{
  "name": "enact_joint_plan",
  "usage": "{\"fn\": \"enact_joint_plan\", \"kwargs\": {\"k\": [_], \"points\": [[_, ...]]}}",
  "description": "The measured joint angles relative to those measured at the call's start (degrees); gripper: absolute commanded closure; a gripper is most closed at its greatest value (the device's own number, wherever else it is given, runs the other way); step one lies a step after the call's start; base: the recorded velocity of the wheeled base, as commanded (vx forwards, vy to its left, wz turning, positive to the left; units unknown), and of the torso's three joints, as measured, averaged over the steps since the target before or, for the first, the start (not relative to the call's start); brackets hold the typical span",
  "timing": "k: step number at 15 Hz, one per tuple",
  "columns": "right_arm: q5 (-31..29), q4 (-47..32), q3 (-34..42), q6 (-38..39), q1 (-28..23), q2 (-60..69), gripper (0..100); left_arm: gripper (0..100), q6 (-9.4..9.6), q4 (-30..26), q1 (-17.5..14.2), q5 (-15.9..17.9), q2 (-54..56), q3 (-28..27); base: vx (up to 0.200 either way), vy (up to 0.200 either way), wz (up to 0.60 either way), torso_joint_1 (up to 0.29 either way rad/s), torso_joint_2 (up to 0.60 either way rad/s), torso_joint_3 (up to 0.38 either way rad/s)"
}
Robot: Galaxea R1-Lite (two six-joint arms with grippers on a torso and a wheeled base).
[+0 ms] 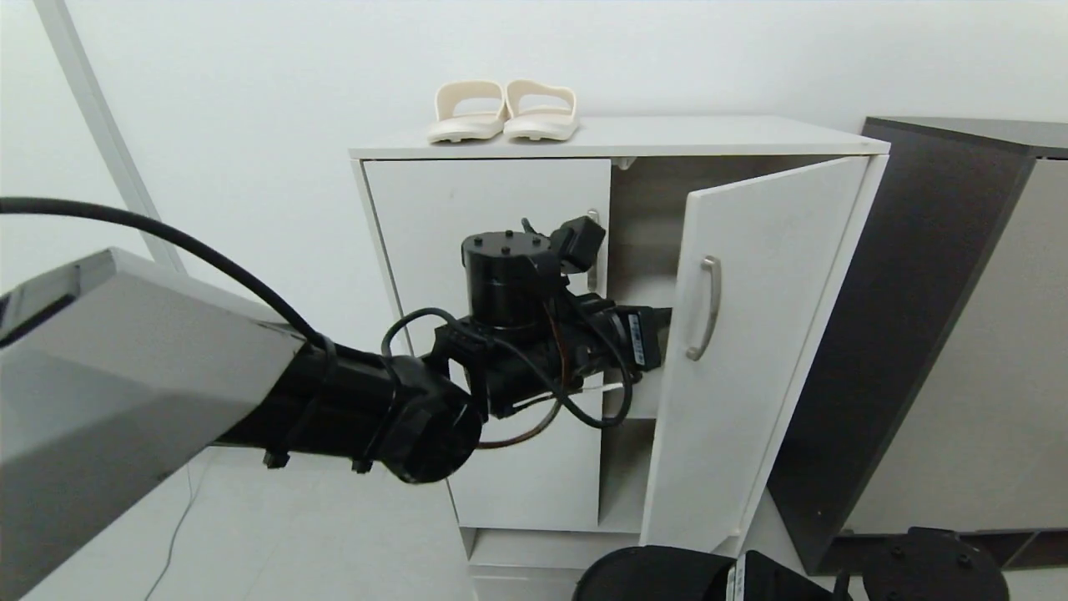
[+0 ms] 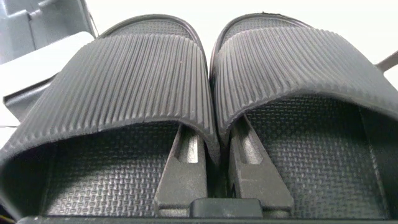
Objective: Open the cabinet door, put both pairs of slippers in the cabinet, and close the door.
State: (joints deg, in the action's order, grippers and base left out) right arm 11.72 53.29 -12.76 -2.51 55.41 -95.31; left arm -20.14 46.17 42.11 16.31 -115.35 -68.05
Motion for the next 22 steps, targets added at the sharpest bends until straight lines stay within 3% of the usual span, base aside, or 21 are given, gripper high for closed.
{"fn": "enact_joint_plan", "kwargs": {"k": [3,5,12,16,20,22], "points": [[0.05,0.02,0.89,-1.45,0.99,0.02,100,100,0.06,2.69,4.96,0.16,2.45,4.13,-0.2,0.0,0.0,0.001,0.01,0.001],[0.1,0.02,1.17,-1.83,1.17,0.02,100,100,0.02,2.88,5.44,0.11,3.25,4.62,-0.2,0.0,0.0,0.002,0.0,0.0],[0.07,0.13,1.3,-1.84,1.21,-0.09,100,100,0.02,2.58,4.96,0.02,3.99,4.79,0.0,0.0,0.0,0.0,0.0,0.0],[-0.99,0.17,-1.84,-1.23,-2.35,-1.96,100,100,0.02,0.59,-0.63,0.02,7.41,6.64,0.0,0.0,0.0,0.0,0.0,0.0],[-17.51,0.11,-10.3,5.84,-6.81,-5.24,100,100,0.66,-4.02,-7.24,-0.17,19.19,14.12,0.0,0.0,0.0,0.0,0.0,0.0],[-24.77,0.04,-15.52,8.64,-8.55,-8.06,100,100,1.4,-8.73,-10.22,-3.01,28.28,19.54,0.0,0.0,0.0,0.0,0.0,0.0]]}}
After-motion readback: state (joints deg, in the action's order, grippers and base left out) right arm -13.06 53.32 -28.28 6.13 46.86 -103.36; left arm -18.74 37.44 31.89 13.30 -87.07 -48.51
